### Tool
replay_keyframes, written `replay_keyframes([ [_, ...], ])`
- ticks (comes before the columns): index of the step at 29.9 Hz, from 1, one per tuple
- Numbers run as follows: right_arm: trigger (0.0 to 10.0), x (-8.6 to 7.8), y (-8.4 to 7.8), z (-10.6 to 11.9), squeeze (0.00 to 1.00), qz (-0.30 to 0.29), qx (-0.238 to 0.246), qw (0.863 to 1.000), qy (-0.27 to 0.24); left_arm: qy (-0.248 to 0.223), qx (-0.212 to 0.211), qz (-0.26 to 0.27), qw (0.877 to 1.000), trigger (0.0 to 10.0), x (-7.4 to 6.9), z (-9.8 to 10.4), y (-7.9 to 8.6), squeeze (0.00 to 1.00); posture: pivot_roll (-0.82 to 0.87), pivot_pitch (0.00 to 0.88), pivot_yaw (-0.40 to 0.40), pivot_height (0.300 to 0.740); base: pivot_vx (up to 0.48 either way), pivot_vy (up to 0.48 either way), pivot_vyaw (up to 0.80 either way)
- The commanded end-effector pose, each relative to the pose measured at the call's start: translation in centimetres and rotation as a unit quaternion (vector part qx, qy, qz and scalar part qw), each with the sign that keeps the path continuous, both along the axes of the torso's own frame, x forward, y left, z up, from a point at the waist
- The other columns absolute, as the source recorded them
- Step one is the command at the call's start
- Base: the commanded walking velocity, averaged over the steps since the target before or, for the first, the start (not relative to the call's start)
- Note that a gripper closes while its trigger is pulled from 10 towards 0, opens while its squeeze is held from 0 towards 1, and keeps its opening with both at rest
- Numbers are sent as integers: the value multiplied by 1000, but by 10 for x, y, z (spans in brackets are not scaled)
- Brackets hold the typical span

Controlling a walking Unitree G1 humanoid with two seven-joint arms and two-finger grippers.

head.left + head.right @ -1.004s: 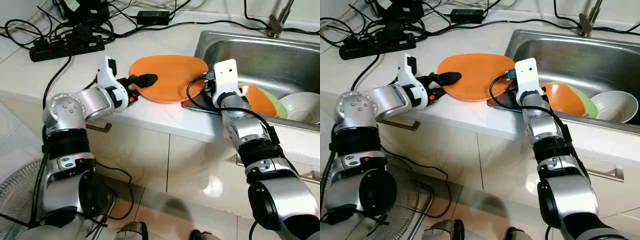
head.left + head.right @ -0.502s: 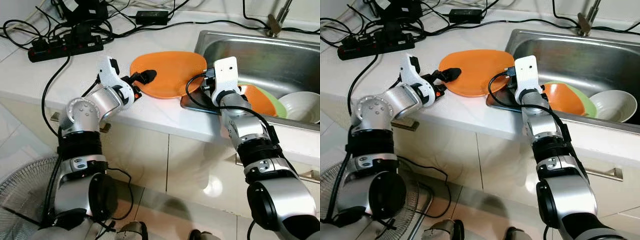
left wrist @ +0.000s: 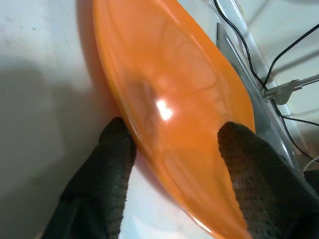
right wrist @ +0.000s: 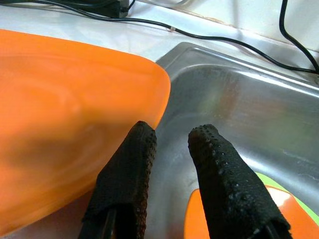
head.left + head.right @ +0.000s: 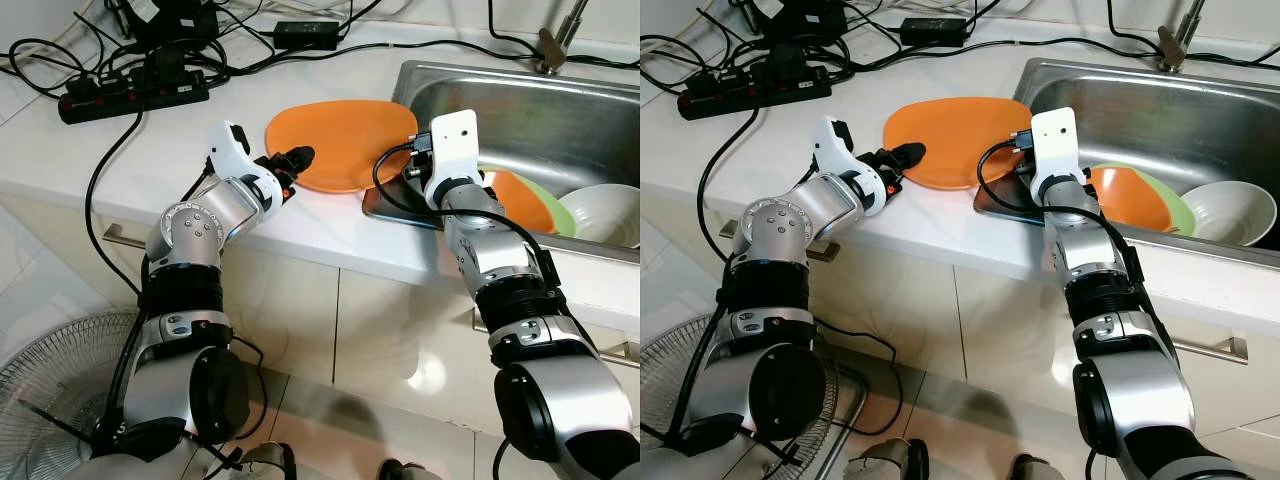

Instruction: Kitchen organization

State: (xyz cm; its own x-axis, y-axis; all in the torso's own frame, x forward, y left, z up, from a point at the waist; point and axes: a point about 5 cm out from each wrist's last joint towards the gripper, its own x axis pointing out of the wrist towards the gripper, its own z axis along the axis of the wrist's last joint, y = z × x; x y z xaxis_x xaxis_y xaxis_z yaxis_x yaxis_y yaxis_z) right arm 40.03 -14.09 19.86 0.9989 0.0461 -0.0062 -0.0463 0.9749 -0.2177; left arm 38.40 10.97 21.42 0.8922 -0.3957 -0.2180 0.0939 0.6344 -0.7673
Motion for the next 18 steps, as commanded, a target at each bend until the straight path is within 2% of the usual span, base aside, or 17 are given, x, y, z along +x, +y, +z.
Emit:
replay_keyframes([
  [1,10000,-1,0,-1,0,2,8,1000,5,-6,-13,-5,1000,0,2,7,-3,0,121,113,80,740,0,0,0],
  [18,10000,-1,1,0,0,7,13,1000,4,-5,-33,-10,999,0,4,9,-9,0,115,110,79,740,0,0,0],
])
